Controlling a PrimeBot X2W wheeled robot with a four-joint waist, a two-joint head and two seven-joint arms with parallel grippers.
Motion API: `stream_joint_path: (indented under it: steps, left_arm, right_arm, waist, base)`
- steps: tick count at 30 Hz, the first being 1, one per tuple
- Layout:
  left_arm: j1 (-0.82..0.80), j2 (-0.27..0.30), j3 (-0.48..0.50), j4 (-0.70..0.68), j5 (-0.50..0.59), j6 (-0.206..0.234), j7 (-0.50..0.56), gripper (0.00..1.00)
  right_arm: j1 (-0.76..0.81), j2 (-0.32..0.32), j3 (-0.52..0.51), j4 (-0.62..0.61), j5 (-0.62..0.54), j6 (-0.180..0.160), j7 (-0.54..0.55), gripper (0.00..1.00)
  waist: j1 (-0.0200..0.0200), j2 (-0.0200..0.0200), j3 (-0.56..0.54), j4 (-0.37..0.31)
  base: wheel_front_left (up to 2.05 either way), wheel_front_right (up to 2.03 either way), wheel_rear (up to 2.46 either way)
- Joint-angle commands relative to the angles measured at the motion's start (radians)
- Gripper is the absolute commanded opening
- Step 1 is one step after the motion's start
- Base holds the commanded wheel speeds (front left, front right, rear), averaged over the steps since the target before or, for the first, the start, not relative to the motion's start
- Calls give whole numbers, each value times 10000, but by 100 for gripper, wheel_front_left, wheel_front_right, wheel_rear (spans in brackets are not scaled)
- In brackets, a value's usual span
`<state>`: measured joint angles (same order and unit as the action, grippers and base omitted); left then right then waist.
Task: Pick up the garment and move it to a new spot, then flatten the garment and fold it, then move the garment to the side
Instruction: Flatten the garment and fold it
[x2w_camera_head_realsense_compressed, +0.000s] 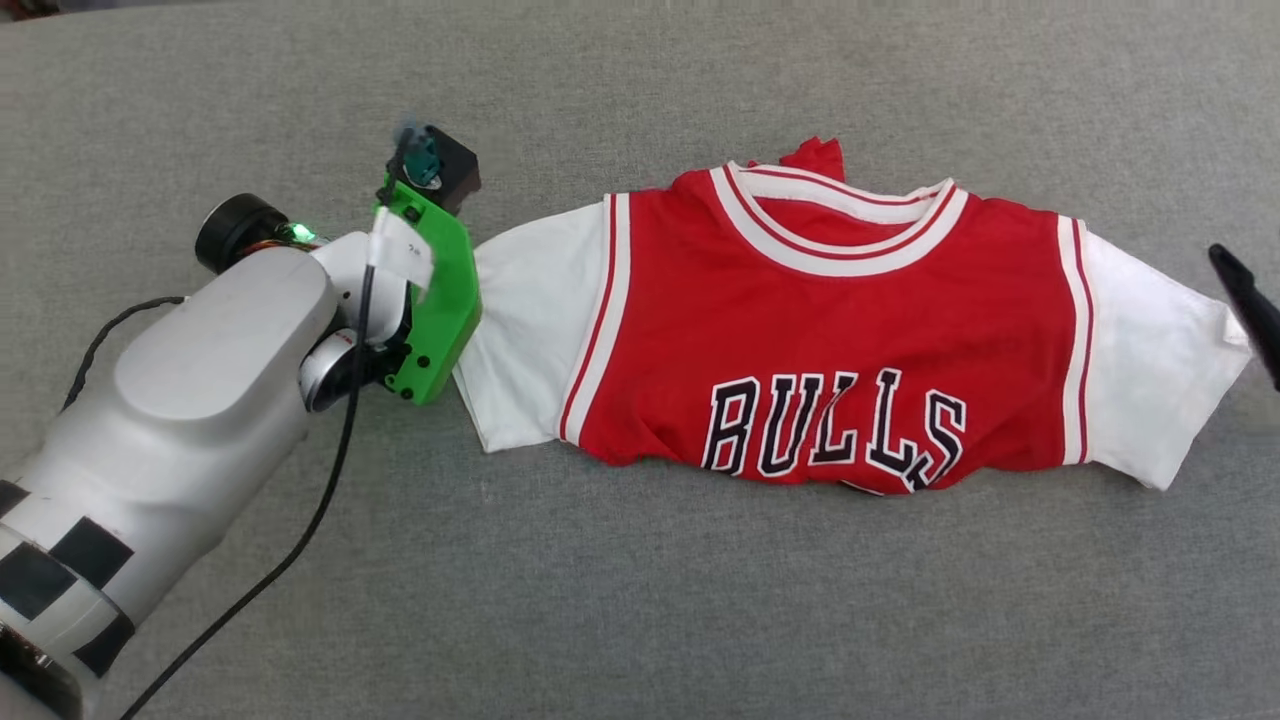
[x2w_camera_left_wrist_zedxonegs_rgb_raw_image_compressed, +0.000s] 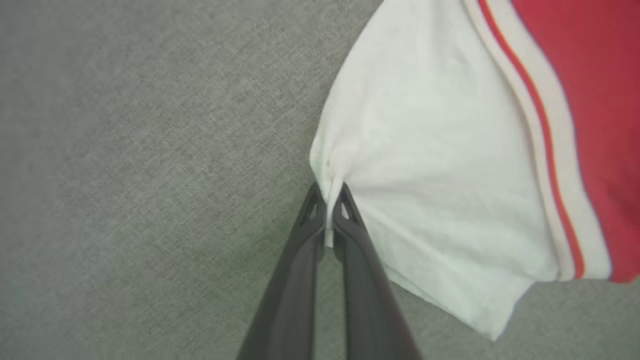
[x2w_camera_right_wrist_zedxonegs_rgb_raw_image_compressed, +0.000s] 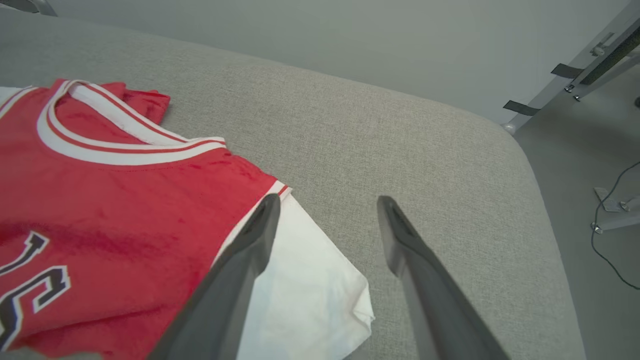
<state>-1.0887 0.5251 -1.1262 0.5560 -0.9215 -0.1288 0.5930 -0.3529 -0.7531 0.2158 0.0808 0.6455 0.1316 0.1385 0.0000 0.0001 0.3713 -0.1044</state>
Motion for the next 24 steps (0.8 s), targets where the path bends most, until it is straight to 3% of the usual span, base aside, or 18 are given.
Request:
stream_joint_path:
  steps: [1, 6, 13, 19, 24]
  left_arm:
    - [141, 217, 62, 2, -88, -19, -381, 0]
    - [114, 874, 184, -439, -204, -19, -1386, 0]
    - [92, 1285, 302, -1013, -166, 100, -1743, 0]
    - [21, 1255, 333, -1607, -70, 396, -1793, 0]
    - [-131, 1160, 363, -1979, 25, 594, -1815, 0]
  right_arm:
    - [-76, -203, -101, 5, 112, -9, 90, 100]
    - [-215, -928, -119, -93, 480, -9, 1055, 100]
    - [-793, -1501, 348, 262, 1379, -9, 3089, 100]
    - [-1710, -1439, 1095, 1198, 1880, -9, 5107, 100]
    - [-2354, -847, 1405, 2256, 1980, -9, 5564, 100]
  waist:
    - [0, -1, -299, 250]
    - [0, -1, -522, 476]
    - [0, -1, -418, 877]
    - [0, -1, -49, 1193]
    - [0, -1, 278, 1399]
  base:
    - [0, 0, 0]
    - [0, 0, 0]
    - [0, 0, 0]
    - [0, 0, 0]
    - [0, 0, 0]
